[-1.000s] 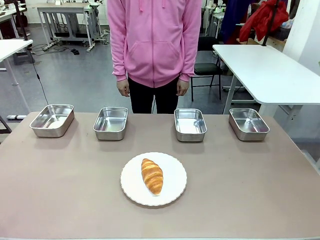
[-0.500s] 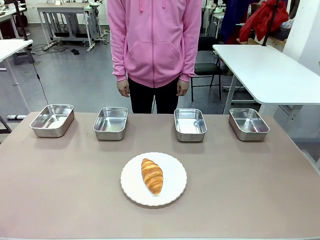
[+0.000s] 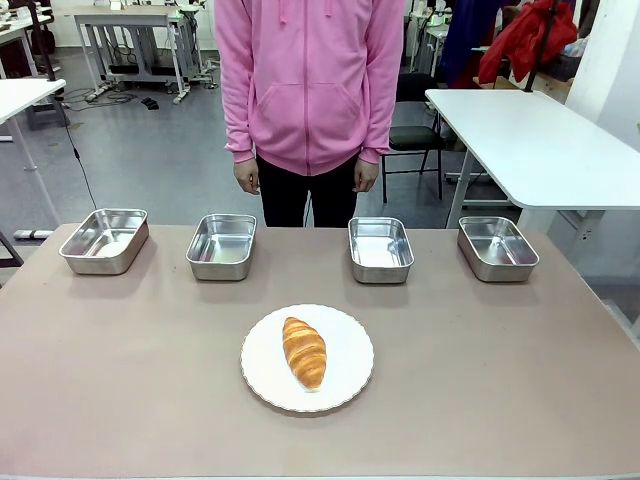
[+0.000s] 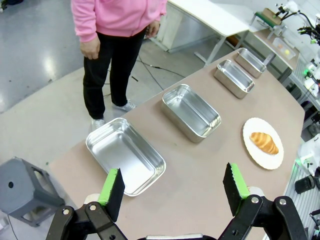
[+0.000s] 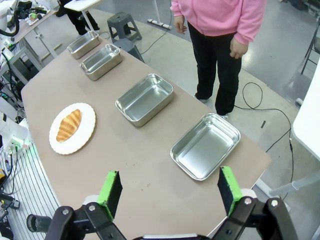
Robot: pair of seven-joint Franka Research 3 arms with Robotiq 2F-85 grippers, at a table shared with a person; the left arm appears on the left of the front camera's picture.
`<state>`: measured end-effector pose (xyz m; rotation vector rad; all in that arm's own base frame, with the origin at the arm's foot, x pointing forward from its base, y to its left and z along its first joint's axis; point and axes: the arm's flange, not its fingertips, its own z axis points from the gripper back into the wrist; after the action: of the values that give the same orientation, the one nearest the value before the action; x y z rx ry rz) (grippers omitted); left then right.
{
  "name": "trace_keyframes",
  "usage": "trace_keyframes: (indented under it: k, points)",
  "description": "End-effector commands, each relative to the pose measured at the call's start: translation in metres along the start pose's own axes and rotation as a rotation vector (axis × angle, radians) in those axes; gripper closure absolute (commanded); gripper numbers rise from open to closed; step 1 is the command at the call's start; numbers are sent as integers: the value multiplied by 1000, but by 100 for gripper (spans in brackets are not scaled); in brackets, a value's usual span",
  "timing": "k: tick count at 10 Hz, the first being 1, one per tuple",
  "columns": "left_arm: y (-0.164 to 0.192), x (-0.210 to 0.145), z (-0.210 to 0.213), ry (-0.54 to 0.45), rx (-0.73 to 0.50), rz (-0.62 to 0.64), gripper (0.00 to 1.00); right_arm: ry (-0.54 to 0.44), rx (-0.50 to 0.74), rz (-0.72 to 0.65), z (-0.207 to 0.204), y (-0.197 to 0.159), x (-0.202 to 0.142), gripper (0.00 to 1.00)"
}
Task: Place the bread in the container.
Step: Place the Butter Roll into the Airtight Container indicated by the human.
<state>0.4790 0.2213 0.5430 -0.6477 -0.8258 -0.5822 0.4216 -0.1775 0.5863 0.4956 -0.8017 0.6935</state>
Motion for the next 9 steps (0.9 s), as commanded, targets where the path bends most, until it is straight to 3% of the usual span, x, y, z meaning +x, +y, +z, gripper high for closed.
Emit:
trace_keyframes:
  k: [1,9]
  points:
    - [-1,0,1,-12,-10,-8,0,-4,2,5,0,1,2,0]
    - [-1,0,1,-12,-10,-8,0,-4,2,5,0,1,2,0]
